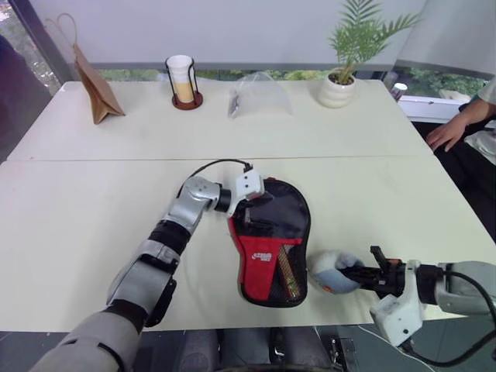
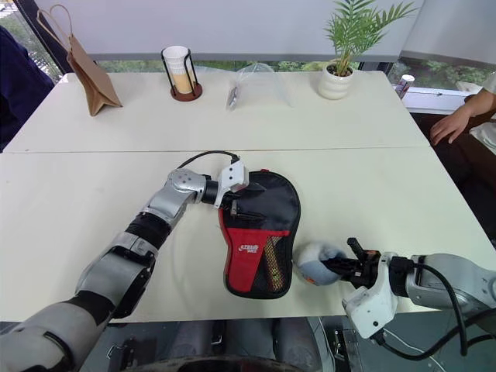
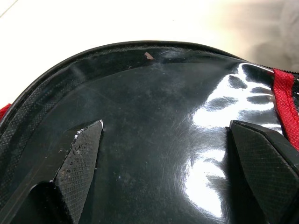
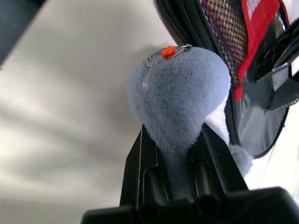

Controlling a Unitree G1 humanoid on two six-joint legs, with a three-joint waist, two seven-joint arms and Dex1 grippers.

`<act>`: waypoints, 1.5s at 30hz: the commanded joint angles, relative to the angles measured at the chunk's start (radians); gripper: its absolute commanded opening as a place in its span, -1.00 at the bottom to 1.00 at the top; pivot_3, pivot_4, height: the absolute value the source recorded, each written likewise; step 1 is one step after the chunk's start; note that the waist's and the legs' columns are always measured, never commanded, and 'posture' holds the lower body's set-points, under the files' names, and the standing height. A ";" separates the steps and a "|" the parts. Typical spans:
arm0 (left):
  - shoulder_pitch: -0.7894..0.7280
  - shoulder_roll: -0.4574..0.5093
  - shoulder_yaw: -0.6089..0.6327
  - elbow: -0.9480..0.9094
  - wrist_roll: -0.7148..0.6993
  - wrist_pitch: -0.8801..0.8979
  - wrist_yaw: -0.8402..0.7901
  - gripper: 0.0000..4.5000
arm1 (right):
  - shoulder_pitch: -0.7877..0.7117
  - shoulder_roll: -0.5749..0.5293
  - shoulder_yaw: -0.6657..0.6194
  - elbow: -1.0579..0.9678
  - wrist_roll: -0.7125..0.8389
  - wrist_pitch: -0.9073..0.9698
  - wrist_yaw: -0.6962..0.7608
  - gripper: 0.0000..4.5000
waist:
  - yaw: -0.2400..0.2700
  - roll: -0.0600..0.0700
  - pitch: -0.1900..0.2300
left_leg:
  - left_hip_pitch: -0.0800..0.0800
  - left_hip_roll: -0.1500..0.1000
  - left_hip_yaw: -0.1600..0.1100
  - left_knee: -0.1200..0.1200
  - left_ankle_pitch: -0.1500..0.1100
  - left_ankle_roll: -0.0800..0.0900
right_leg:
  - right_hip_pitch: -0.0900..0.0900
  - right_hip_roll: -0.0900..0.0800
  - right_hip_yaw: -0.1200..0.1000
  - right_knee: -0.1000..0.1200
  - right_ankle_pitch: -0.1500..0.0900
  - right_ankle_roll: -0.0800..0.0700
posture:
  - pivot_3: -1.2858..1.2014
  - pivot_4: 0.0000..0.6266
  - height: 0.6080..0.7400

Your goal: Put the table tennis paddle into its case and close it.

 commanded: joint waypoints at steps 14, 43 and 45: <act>0.079 0.015 -0.043 -0.020 0.042 0.078 0.010 1.00 | 0.148 -0.111 -0.010 -0.017 0.064 -0.123 0.089 -0.91 | 0.001 0.000 -0.001 | 0.002 0.000 0.000 0.000 -0.001 0.002 | 0.003 -0.001 0.000 -0.002 -0.001 0.000 | 0.03 -0.52 1.00; 0.005 0.034 0.069 -0.060 -0.072 0.069 -0.050 1.00 | -0.267 -0.214 -0.056 -0.100 0.866 0.855 0.641 1.00 | -0.003 0.000 0.000 | 0.002 0.000 -0.003 -0.001 -0.002 0.003 | 0.004 0.000 0.000 -0.007 0.002 -0.004 | 0.03 -0.52 1.00; -0.010 0.052 0.095 -0.098 -0.100 0.099 -0.056 1.00 | -0.391 -0.201 -0.034 -0.064 0.927 0.957 0.676 1.00 | -0.005 0.001 0.001 | -0.002 0.000 -0.003 -0.002 -0.002 0.003 | 0.000 0.001 0.000 -0.007 0.003 -0.004 | 0.03 -0.52 1.00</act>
